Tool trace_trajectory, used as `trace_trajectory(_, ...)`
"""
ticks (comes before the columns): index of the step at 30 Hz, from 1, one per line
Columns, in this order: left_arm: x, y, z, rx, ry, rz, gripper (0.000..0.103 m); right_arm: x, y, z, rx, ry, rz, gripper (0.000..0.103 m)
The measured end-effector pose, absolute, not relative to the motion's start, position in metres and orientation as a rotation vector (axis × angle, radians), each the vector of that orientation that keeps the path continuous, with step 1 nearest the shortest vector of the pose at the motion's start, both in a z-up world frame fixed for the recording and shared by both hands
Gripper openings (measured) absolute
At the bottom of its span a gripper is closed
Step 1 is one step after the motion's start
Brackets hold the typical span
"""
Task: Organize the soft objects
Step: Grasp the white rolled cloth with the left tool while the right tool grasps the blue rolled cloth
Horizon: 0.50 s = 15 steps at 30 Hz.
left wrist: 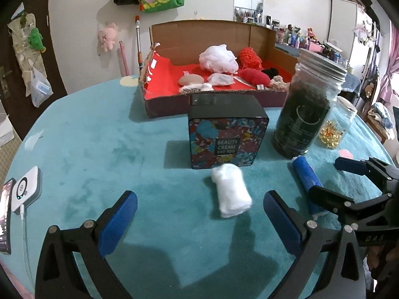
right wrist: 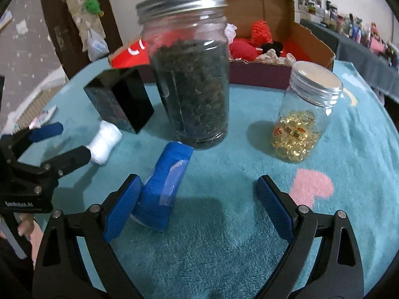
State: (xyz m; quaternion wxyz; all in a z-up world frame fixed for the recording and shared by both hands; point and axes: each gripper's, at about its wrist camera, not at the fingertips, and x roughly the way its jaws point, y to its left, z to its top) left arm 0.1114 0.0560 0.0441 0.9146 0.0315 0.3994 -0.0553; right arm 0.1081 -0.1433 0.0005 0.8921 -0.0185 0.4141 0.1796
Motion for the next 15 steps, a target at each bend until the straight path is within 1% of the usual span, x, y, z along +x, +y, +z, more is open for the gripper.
trace_trajectory(7,0.118,0.048,0.038,0.067,0.831,-0.136,0.103,0.097,-0.177,0.015,-0.022,0.779,0.293,0.094)
trace_trajectory(9,0.121,0.046,0.035,0.062,0.836,-0.142,0.1,0.095,-0.181,0.017,-0.03,0.76,0.295,0.094)
trace_trajectory(11,0.124,0.044,0.033,0.061,0.844,-0.15,0.091,0.096,-0.181,0.016,-0.015,0.777,0.325,0.094)
trace_trajectory(15,0.129,0.042,0.029,0.057,0.858,-0.163,0.084,0.102,-0.168,0.008,-0.001,0.806,0.397,0.094)
